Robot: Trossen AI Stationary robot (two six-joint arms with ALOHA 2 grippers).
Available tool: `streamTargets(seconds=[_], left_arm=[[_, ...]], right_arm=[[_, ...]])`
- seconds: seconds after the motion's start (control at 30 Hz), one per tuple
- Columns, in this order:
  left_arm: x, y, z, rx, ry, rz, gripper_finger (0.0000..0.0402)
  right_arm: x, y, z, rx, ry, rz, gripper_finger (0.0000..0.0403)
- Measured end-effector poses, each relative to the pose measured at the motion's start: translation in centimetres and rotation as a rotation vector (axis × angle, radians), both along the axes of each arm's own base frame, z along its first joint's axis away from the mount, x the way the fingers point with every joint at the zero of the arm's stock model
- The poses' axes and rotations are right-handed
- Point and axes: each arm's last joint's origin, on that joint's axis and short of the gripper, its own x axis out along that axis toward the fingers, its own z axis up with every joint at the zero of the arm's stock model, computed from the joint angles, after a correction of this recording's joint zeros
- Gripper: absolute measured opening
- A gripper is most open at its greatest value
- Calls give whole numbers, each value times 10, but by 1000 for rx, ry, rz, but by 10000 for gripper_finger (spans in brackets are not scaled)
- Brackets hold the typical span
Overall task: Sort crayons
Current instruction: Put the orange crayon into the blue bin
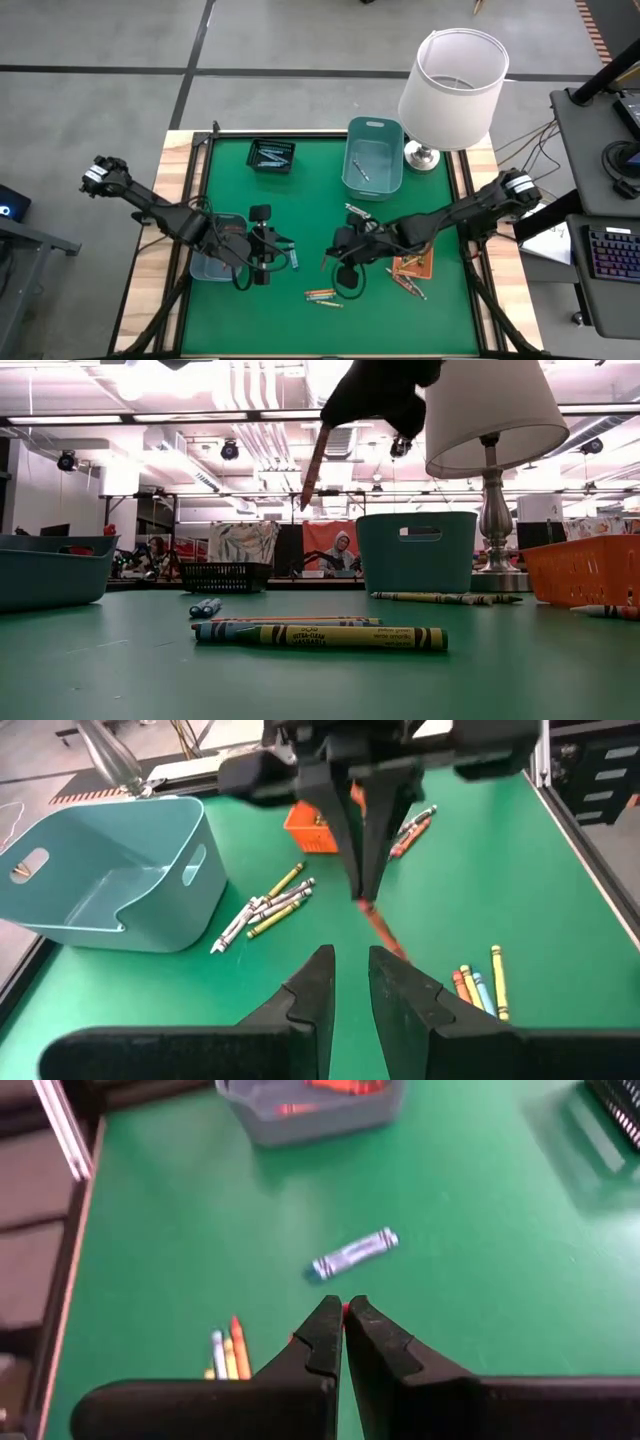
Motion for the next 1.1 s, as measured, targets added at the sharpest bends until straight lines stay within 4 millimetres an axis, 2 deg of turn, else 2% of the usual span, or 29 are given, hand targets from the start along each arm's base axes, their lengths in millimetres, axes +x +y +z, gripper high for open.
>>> streamTargets(seconds=[0.17,0.33,0.4,0.53,0.67,0.8,0.97,1.1], left_arm=[[1,-1,-1,-7,1,-1,48],[1,-1,-2,-1,17,-5,48],[-1,0,6,-4,11,-5,48],[-12,5,34,-26,-22,-3,48],[-24,10,50,-72,-8,18,48],[-41,16,50,-125,66,52,48],[-61,22,53,-164,78,124,48],[-72,21,60,-173,38,108,48]], right_arm=[[-6,-6,-17,28,-92,-13,8],[-2,-9,-20,75,-250,-7,8],[2,-11,-20,90,-309,9,8],[10,-17,-15,90,-403,13,8],[24,-22,-9,57,-448,20,8],[44,-23,-5,17,-471,30,8],[77,-24,-3,-26,-500,33,8],[105,-29,-5,-62,-520,24,8]])
